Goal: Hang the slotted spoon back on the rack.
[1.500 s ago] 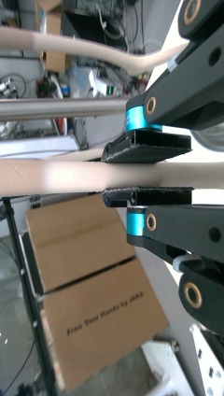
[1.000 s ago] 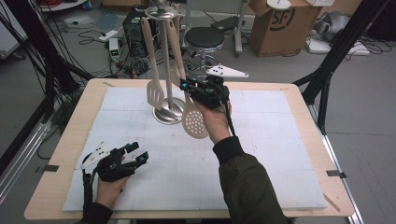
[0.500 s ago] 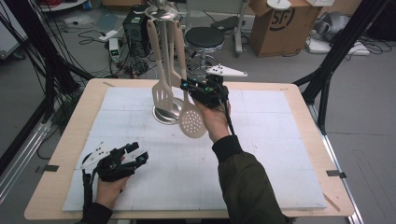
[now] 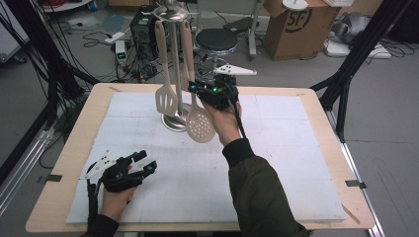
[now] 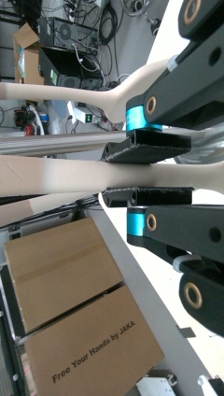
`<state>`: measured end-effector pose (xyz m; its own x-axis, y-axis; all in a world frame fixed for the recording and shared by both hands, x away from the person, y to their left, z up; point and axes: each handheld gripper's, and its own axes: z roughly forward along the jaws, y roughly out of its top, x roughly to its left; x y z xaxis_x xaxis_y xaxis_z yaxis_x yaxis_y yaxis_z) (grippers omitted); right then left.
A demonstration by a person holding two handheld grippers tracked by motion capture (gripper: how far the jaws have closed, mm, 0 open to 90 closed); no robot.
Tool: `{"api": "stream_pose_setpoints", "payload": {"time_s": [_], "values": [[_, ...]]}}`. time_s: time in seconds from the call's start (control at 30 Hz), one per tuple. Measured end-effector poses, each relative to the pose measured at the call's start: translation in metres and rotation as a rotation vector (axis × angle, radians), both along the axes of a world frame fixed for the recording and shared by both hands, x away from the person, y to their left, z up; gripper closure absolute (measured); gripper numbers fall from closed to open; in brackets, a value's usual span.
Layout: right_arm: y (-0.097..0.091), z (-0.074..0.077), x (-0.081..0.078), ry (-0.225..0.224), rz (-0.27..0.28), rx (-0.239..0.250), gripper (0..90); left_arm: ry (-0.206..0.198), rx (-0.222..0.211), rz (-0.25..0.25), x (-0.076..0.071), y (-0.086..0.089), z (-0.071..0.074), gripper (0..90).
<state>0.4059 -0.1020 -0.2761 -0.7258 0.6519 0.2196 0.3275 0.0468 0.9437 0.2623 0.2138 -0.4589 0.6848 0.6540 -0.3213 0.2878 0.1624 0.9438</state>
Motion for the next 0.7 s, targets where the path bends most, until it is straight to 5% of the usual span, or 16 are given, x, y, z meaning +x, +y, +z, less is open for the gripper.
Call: {"api": "stream_pose_setpoints", "payload": {"time_s": [0.5, 0.7], "values": [[0.003, -0.006, 0.009, 0.009, 0.000, 0.006, 75.9, 0.000, 0.001, 0.000, 0.000, 0.000, 0.000, 32.6], [0.000, -0.009, 0.012, 0.029, -0.006, 0.044, 67.2, 0.000, 0.002, 0.001, 0.000, 0.000, 0.000, 32.6]]}}
